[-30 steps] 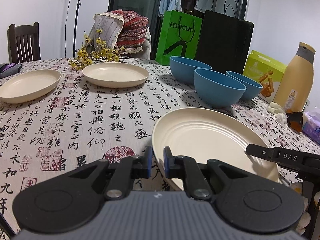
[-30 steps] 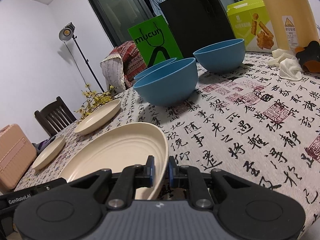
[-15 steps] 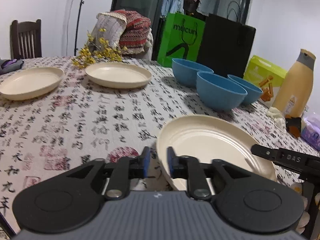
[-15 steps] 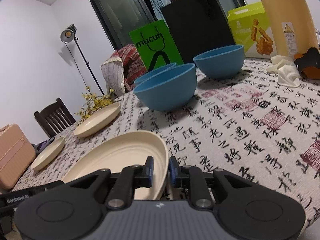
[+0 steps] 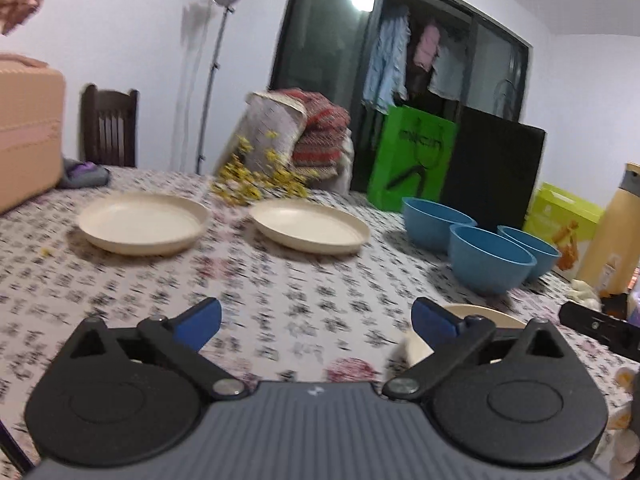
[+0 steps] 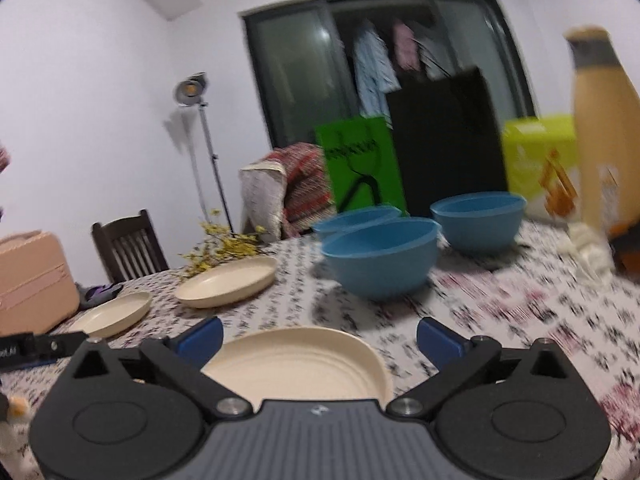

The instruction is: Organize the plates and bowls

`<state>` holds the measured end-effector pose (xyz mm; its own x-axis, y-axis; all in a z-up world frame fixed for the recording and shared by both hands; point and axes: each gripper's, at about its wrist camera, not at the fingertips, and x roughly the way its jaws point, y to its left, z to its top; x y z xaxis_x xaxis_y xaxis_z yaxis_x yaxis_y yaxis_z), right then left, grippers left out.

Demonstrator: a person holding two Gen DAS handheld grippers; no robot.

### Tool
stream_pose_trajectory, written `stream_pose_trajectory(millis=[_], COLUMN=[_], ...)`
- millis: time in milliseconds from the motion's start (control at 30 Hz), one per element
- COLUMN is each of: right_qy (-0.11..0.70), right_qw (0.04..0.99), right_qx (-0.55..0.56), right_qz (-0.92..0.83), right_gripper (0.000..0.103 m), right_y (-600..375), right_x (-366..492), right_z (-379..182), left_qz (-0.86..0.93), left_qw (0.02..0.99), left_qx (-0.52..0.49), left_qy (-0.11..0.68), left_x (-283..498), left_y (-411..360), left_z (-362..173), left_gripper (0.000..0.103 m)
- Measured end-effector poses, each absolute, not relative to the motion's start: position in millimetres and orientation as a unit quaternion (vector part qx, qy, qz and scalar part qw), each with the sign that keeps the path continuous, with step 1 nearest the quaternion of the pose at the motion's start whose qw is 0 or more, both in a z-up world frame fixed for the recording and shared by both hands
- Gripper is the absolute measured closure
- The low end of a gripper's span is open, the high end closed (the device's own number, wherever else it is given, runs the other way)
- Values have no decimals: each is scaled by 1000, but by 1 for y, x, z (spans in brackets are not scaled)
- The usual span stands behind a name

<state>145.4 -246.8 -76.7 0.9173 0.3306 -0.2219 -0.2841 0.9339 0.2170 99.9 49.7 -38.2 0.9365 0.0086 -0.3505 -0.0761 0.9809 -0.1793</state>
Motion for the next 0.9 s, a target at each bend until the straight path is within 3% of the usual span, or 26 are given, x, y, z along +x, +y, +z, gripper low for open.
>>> stream_pose_trajectory(millis=[467, 900], right_qy=[106, 66], right_qw=[978, 981], right_qx=[72, 64], right_qz=[167, 168], right_gripper=[0, 0], right_y=[-214, -213], right_x=[152, 143], right_z=[-90, -95], left_qz=[83, 84], left_qw=[976, 980], left_qx=[-112, -82], left_qy=[169, 161], left_x=[93, 100], left_y=[119, 109], left_z=[-49, -60], left_gripper=[0, 0])
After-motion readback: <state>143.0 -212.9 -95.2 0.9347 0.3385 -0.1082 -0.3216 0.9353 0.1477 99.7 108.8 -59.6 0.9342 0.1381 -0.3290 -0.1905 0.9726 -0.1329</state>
